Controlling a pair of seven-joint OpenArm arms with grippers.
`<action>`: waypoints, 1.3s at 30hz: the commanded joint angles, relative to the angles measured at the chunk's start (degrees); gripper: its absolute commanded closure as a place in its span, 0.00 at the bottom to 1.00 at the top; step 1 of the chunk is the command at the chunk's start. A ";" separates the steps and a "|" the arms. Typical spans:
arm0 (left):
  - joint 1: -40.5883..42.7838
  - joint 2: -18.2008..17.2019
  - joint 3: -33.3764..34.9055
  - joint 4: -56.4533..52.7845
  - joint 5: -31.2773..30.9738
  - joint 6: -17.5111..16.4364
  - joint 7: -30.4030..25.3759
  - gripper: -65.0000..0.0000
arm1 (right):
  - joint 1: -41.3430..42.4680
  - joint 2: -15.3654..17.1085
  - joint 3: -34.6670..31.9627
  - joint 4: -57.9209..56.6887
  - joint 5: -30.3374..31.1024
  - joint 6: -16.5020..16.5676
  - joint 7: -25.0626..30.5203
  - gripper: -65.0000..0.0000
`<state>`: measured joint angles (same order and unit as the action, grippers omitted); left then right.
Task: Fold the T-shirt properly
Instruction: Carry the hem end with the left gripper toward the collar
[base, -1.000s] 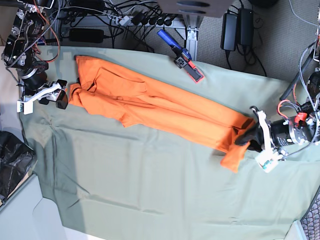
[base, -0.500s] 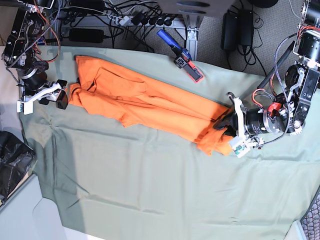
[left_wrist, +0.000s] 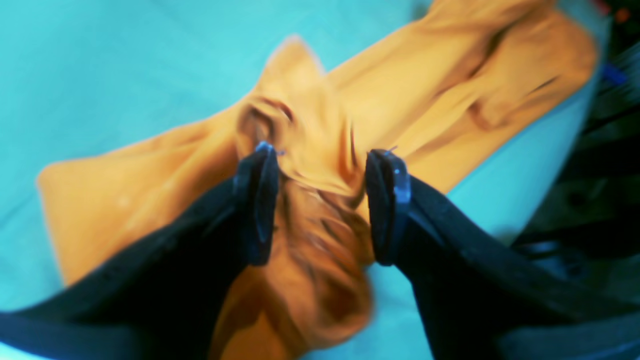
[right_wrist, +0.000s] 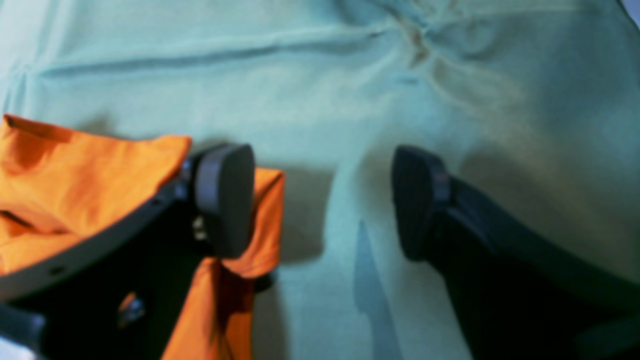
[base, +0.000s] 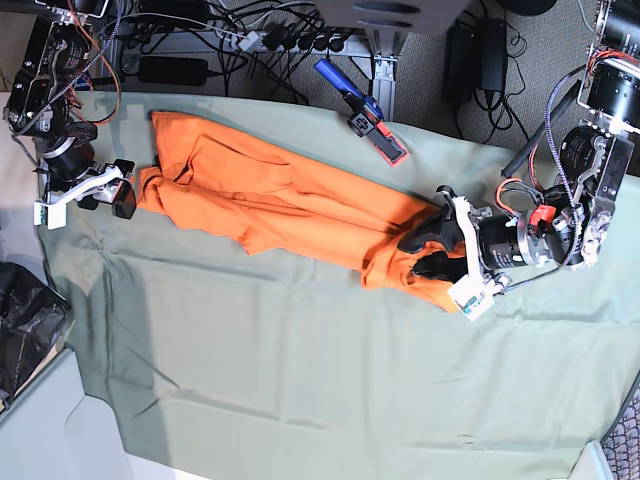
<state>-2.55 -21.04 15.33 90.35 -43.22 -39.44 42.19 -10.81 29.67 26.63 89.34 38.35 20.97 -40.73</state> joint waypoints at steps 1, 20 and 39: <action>-0.98 -0.15 -0.24 0.76 -2.54 -0.56 -0.57 0.50 | 0.46 1.22 0.63 0.81 0.46 5.40 1.46 0.33; -1.09 1.16 -14.10 1.20 -13.14 -0.56 4.85 0.51 | 0.48 1.22 0.63 0.57 0.44 5.38 1.22 0.33; 2.69 8.74 -3.80 -1.88 8.79 -0.56 -5.53 1.00 | 0.44 -1.14 0.63 0.42 0.46 5.40 1.09 0.33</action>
<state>1.10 -12.45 11.70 87.68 -33.21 -39.31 38.37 -10.81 27.44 26.63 89.01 38.19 20.97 -40.75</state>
